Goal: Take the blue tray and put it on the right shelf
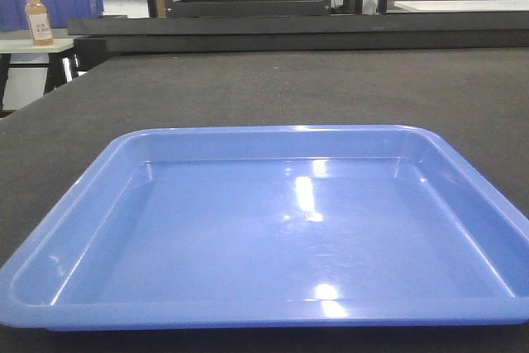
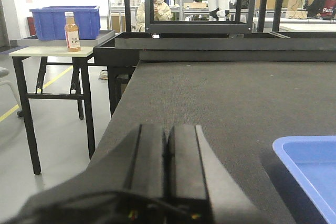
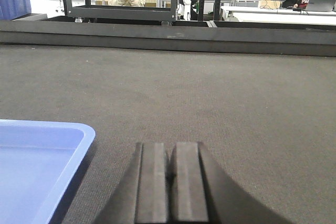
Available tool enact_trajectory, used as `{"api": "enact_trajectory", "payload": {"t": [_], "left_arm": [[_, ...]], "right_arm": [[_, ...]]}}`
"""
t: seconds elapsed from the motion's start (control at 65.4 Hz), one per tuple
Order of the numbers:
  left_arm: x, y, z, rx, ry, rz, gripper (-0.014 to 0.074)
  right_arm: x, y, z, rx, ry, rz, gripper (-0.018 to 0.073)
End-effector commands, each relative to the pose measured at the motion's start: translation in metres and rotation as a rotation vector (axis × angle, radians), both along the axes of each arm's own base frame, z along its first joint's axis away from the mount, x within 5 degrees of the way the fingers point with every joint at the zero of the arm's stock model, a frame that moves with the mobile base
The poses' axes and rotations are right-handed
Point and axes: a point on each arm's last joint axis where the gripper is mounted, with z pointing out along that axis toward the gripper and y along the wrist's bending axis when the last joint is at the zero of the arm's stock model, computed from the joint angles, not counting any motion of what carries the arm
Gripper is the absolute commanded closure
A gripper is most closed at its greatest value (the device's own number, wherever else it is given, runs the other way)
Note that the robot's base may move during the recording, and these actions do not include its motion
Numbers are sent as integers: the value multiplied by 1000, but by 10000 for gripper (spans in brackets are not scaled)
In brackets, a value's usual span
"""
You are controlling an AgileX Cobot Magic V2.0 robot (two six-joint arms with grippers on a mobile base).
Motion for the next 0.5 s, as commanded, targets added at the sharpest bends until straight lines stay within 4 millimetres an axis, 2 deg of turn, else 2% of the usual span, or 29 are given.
{"api": "enact_trajectory", "payload": {"t": [0.0,0.489], "left_arm": [[-1,0,-1,-8,-74,4,645],[-1,0,-1,-8,-74,4,645]], "right_arm": [[-4,0,17,-3,-128,-3,522],[-4,0,17,-3,-128,-3,522]]}}
